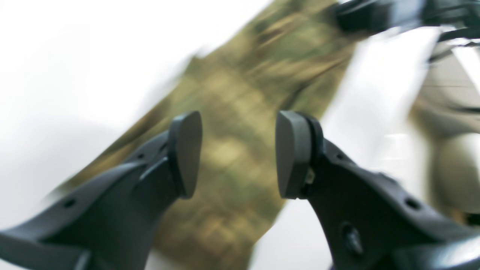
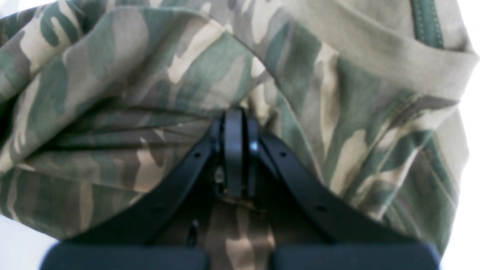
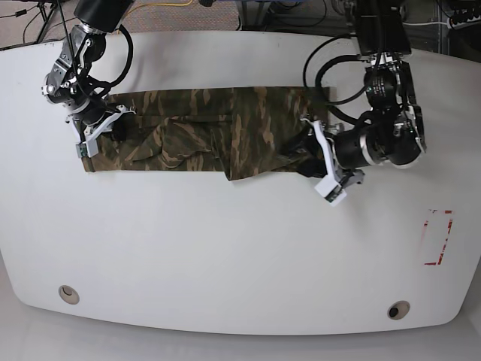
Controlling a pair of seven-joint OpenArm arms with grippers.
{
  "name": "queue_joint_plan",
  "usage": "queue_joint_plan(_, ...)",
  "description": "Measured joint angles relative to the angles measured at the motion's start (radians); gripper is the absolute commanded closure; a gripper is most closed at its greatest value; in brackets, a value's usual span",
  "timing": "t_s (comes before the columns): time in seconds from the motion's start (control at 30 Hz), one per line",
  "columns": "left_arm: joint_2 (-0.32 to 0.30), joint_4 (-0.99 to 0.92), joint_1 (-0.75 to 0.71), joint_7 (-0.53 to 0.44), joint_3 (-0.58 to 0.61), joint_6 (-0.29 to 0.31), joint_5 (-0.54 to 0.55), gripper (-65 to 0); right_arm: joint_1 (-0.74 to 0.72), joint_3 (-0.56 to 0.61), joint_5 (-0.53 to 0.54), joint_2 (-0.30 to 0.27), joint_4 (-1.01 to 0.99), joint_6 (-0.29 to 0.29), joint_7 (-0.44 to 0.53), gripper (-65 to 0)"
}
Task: Layout the t-shirt on the table in an organized manner, then fold the t-shirt properly
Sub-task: 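Release the left gripper and regrasp the strip ends with both grippers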
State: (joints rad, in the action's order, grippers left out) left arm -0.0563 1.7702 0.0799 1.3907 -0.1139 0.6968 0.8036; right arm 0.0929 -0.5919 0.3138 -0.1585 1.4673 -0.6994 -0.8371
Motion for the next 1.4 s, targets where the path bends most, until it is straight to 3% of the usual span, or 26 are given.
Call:
queue_joint_plan(0.13, -0.039, -0.045, 0.003, -0.047, 0.000, 0.000, -0.019, -25.1, 0.000, 0.000, 0.000, 0.000, 0.005, 0.000, -0.001, -1.1)
queue_joint_plan(0.37, -0.090, -0.195, -0.017, -0.158, 0.012, -0.001, -0.064, -6.8, 0.005, 0.000, -0.018, 0.016, 0.032, 0.000, -0.016, -1.3)
queue_joint_plan(0.63, -0.145, -0.384, -0.024, -0.270, 0.095, -0.002, -0.082, -5.6, 0.010, 0.003, -0.049, 0.049, 0.107, 0.003, -0.056, -1.3)
queue_joint_plan(0.83, -0.175, -0.473, -0.008, -0.388, 0.167, 0.005, -0.043, -5.6, 0.024, 0.006, -0.066, 0.089, 0.250, 0.000, -0.165, -2.7)
queue_joint_plan(0.9, -0.184, -0.507, -0.008, -0.422, 0.169, 0.012, -0.019, -5.6, 0.018, 0.006, -0.059, 0.089, 0.311, 0.000, -0.213, -7.8)
queue_joint_plan(1.1, -0.206, -0.584, -0.004, -0.500, 0.171, 0.032, 0.010, -5.8, -0.037, -0.020, -0.049, 0.083, 0.486, 0.000, -0.351, -37.9)
queue_joint_plan(1.2, -0.209, -0.608, 0.000, -0.529, 0.171, 0.042, 0.002, -6.0, -0.068, -0.095, -0.028, 0.091, 0.518, -0.001, -0.410, -48.4)
queue_joint_plan(1.4, -0.222, -0.654, 0.013, -0.576, 0.164, 0.060, -0.024, -6.1, -0.155, -0.319, -0.049, 0.085, 0.459, 0.003, -0.520, -54.5)
